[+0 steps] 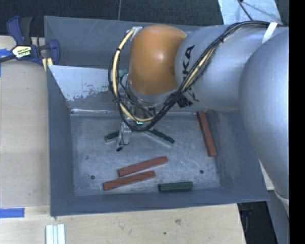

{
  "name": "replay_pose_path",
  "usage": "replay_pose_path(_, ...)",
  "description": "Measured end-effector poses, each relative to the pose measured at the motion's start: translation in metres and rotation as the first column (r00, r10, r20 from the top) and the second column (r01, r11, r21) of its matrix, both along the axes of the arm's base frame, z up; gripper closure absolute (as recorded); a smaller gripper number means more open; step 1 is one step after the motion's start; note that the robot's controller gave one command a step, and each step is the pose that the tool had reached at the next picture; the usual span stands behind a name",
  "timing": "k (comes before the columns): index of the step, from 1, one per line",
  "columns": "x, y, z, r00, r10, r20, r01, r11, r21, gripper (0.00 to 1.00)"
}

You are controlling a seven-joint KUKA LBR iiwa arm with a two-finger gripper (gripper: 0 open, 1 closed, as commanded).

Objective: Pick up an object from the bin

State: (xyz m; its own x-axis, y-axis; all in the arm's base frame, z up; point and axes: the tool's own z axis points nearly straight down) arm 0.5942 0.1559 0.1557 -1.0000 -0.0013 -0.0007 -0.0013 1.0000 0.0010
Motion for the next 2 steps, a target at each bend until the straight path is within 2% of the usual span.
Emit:
replay_pose_path(1,0.0237,-0.0182,-0.0903,1.000,-0.006,-0.004,0.006,1.000,-0.002,0.00)
replay_pose_path(2,0.0257,-0.0171,-0.0845,1.000,-0.007,0.003,0.007,1.000,0.001,1.00)
